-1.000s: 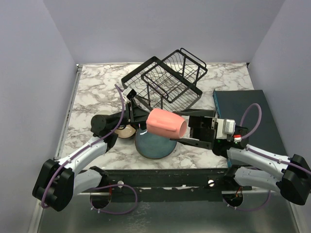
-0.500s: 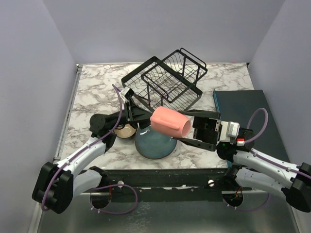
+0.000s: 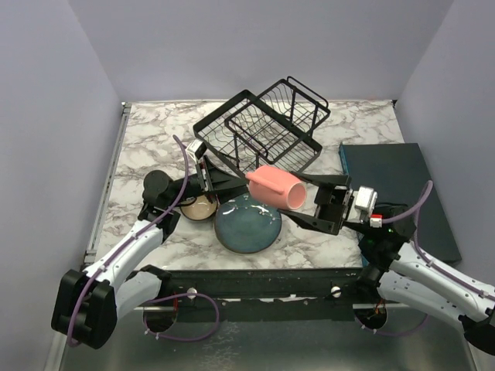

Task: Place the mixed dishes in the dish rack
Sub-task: Turn the cup upside down in the dish rack.

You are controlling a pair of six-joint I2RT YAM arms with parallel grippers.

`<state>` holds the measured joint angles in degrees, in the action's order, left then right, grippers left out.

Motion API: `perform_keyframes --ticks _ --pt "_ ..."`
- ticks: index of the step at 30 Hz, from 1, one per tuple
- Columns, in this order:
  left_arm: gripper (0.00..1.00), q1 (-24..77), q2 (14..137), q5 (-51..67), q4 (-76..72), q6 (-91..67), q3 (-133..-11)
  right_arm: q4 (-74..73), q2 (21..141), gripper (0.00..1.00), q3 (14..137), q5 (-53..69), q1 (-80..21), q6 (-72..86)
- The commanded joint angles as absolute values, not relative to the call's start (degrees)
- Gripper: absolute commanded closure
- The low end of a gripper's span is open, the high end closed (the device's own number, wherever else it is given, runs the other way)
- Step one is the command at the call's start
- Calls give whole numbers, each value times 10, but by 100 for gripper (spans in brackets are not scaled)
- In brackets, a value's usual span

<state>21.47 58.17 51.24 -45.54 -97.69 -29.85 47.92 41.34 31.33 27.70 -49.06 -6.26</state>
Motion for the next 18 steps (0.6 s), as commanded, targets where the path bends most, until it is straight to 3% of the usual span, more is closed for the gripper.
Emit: perform_keyframes --ticks 1,10,18 --pt "53 207 563 522 -296 -847 -335 346 376 95 348 192 -493 -102" --pt "53 207 560 463 -26 -646 -409 168 346 96 368 94 -493 -116" --pt "53 207 572 428 85 -554 -457 99 344 96 367 30 -493 -110"
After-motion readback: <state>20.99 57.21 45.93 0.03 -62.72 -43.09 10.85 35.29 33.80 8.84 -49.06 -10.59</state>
